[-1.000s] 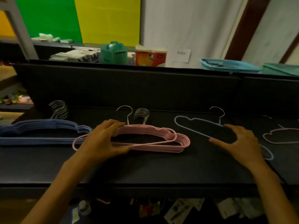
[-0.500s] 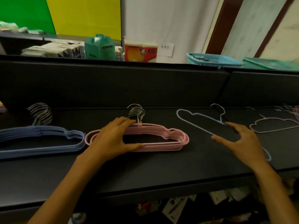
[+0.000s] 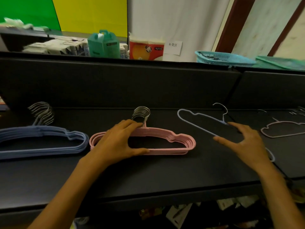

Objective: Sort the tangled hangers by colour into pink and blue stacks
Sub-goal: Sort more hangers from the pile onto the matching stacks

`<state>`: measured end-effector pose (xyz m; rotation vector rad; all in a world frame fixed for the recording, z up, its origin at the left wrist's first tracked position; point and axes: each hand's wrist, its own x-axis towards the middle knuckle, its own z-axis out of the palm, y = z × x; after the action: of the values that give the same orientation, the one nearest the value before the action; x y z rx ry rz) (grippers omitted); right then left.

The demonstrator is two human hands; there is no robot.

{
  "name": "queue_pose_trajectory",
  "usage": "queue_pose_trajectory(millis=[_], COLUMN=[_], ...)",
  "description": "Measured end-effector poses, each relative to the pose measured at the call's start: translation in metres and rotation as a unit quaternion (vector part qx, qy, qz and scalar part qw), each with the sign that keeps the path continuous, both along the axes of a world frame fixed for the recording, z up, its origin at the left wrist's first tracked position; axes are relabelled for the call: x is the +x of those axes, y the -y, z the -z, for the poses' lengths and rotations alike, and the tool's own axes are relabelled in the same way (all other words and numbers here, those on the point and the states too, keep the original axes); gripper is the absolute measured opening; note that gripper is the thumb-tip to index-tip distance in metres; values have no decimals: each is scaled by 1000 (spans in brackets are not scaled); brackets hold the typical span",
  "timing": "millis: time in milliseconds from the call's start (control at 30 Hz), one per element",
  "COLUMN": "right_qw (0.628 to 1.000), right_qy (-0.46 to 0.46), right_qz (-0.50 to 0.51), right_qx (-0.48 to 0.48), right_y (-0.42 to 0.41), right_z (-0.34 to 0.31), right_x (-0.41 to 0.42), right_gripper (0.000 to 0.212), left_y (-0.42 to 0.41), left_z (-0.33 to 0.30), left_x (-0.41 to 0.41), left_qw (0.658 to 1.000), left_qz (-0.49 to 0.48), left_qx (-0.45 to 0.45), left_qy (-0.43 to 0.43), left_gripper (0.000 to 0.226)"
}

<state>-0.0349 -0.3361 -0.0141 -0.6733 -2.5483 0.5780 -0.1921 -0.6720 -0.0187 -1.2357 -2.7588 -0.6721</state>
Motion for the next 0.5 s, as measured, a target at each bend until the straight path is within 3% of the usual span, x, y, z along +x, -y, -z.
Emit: queue_pose_trajectory(millis=[500], right_qw=[1000], right_qy=[7], right_qz=[6], right_qx=[-7], right_y=[-6], right_z=[5], right_x=[-1], right_gripper=[87], left_y=[-6], left_z=[1], left_x=[1], left_qw=[1000], left_qz=[-14], left_qx=[-12], left_qy=[-2], left_gripper=[89])
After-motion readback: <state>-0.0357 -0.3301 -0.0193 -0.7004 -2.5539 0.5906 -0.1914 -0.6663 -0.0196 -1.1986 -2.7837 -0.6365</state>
